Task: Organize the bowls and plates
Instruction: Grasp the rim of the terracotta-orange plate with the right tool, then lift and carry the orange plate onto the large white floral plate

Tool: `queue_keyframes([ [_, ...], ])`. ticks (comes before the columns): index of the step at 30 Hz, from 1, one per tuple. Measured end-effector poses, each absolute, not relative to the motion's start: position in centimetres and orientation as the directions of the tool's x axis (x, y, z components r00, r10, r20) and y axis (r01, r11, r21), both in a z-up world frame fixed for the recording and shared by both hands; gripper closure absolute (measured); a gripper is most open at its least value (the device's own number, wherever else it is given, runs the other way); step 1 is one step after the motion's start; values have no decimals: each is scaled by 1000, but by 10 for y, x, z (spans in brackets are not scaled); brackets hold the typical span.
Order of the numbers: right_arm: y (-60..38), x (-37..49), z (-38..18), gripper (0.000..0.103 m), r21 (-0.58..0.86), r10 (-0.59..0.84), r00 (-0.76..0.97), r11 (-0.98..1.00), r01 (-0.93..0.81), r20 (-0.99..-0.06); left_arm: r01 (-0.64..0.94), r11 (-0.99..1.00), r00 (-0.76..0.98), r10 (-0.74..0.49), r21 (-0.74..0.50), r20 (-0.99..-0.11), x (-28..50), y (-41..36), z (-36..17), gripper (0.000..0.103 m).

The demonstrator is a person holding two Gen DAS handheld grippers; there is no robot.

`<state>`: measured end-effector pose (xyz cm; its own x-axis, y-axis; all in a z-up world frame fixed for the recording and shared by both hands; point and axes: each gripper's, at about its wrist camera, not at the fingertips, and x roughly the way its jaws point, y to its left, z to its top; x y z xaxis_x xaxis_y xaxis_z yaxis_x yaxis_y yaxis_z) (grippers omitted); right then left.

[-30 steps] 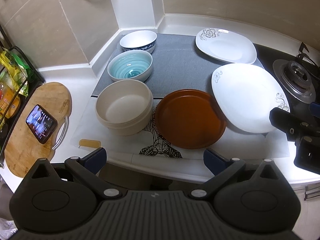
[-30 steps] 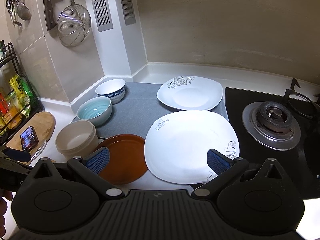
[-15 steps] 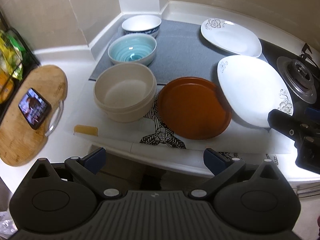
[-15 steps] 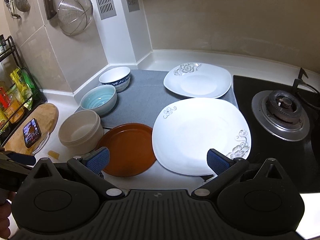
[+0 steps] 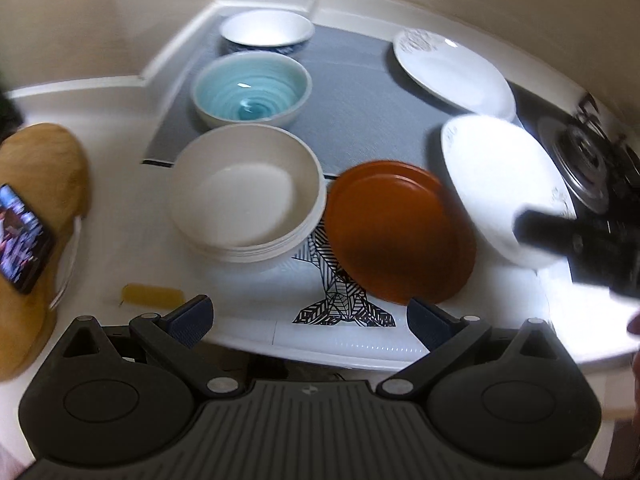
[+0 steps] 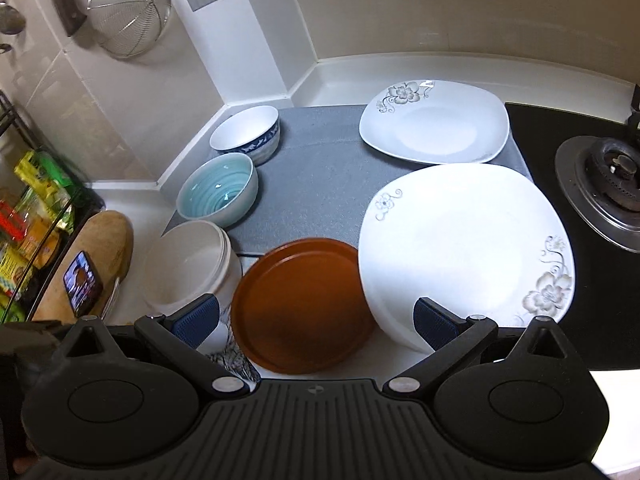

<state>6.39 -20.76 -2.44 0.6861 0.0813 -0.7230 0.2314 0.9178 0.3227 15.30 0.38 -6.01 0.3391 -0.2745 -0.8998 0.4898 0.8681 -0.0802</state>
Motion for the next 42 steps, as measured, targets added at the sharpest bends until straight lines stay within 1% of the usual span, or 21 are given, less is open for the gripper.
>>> queue_keyframes([
  [4, -205, 85, -23, 0, 338, 104, 676, 914, 224, -729, 529, 834, 270, -341, -157, -900, 167, 8, -70, 0],
  [7, -206, 104, -23, 0, 346, 149, 673, 923, 168, -725, 536, 819, 237, -379, -205, -895, 171, 7, -76, 0],
  [13, -204, 160, -39, 1, 258, 219, 597, 966, -21, -772, 474, 854, 245, -361, -213, -900, 173, 4, -86, 0],
  [15, -203, 181, -47, 4, 237, 244, 557, 968, -86, -794, 432, 877, 252, -340, -209, -906, 172, -1, -88, 0],
  [18, -196, 205, -56, 6, 183, 271, 489, 958, -220, -829, 394, 894, 252, -329, -214, -910, 166, -8, -91, 0],
  [20, -189, 216, -62, 11, 124, 257, 449, 945, -304, -856, 370, 905, 263, -319, -211, -910, 162, -14, -93, 0],
  [22, -185, 225, -70, 25, 100, 251, 410, 929, -357, -877, 340, 917, 278, -312, -210, -909, 159, -16, -93, 0],
  [23, -184, 229, -74, 29, 93, 245, 386, 924, -371, -890, 323, 922, 285, -312, -216, -906, 157, -17, -94, 0],
  [25, -183, 233, -82, 45, 74, 224, 354, 918, -391, -908, 291, 930, 289, -309, -224, -906, 154, -19, -96, 0],
  [27, -181, 234, -90, 49, 52, 208, 343, 910, -412, -916, 268, 936, 292, -302, -226, -908, 153, -20, -97, 0],
  [28, -180, 234, -93, 54, 37, 196, 347, 909, -416, -917, 255, 941, 292, -295, -223, -910, 152, -20, -99, 0],
  [29, -179, 234, -98, 57, 20, 177, 344, 909, -415, -922, 239, 944, 290, -291, -225, -912, 152, -18, -101, 0],
  [32, -180, 233, -101, 60, 19, 190, 366, 907, -422, -911, 192, 952, 276, -285, -238, -918, 150, -14, -105, 0],
  [33, -179, 231, -100, 65, 16, 188, 369, 906, -423, -910, 176, 953, 272, -286, -245, -919, 150, -11, -107, 0],
  [34, -178, 229, -100, 65, 22, 194, 368, 906, -423, -909, 162, 955, 268, -286, -249, -920, 149, -9, -108, 0],
  [37, -169, 220, -100, 66, 47, 216, 360, 905, -424, -908, 124, 960, 265, -276, -252, -924, 152, 0, -111, 0],
  [39, -164, 213, -98, 66, 86, 255, 338, 893, -441, -906, 102, 964, 265, -265, -246, -927, 153, 6, -112, 0],
  [42, -157, 206, -97, 66, 117, 286, 318, 881, -459, -904, 78, 972, 262, -233, -220, -936, 153, 12, -117, 0],
])
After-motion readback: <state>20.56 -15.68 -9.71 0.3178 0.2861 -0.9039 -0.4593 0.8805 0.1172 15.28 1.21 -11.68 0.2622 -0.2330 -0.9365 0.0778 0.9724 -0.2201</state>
